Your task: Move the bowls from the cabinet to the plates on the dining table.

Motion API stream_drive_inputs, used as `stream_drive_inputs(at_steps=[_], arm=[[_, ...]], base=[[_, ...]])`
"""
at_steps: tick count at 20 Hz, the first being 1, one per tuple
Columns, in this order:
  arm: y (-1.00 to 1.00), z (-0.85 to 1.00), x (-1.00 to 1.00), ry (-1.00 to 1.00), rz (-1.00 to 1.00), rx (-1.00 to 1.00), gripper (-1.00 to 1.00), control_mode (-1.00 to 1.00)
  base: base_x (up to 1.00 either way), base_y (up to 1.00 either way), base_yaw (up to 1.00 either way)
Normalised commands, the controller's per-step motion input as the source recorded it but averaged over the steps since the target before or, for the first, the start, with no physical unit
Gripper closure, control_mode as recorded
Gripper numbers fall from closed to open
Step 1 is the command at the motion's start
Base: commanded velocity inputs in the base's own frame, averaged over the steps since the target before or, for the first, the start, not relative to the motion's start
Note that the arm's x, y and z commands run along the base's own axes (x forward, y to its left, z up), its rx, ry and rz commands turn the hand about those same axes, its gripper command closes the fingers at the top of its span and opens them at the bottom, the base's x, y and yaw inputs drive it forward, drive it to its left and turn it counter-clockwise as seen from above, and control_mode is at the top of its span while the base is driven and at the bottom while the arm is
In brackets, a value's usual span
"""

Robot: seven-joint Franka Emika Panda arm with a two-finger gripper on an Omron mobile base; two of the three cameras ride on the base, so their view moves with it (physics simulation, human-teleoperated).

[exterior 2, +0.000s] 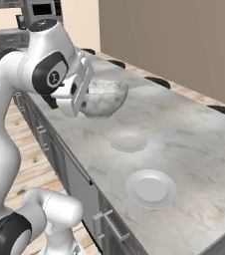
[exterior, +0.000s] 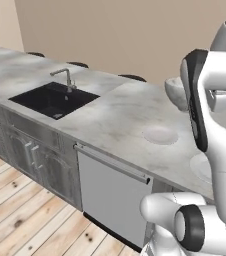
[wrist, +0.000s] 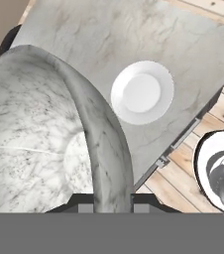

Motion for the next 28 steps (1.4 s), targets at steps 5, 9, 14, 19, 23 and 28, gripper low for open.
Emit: stream_drive_inputs(at_steps=[5,9,14,19,23,28], arm=[[0.01,-0.25,0.25,-0.02,0.05,0.0,1.0,-1.0],[0.01,-0.23,0.31,0.0,0.01,-0.02,1.0,-1.0],[0.01,-0.24,0.38,0.0,0.0,-0.02,1.0,-1.0],[0.0,-0.27,0.37,0.01,-0.01,0.01,1.0,-1.0],[0.0,-0.34,0.4,0.04,-0.02,0.04,1.0,-1.0],[0.0,-0.36,0.38,0.03,-0.03,0.03,1.0,-1.0]], base=[[0.0,0.0,0.0],[0.0,0.0,0.0],[0.0,0.0,0.0],[0.0,0.0,0.0],[0.0,0.0,0.0],[0.0,0.0,0.0]])
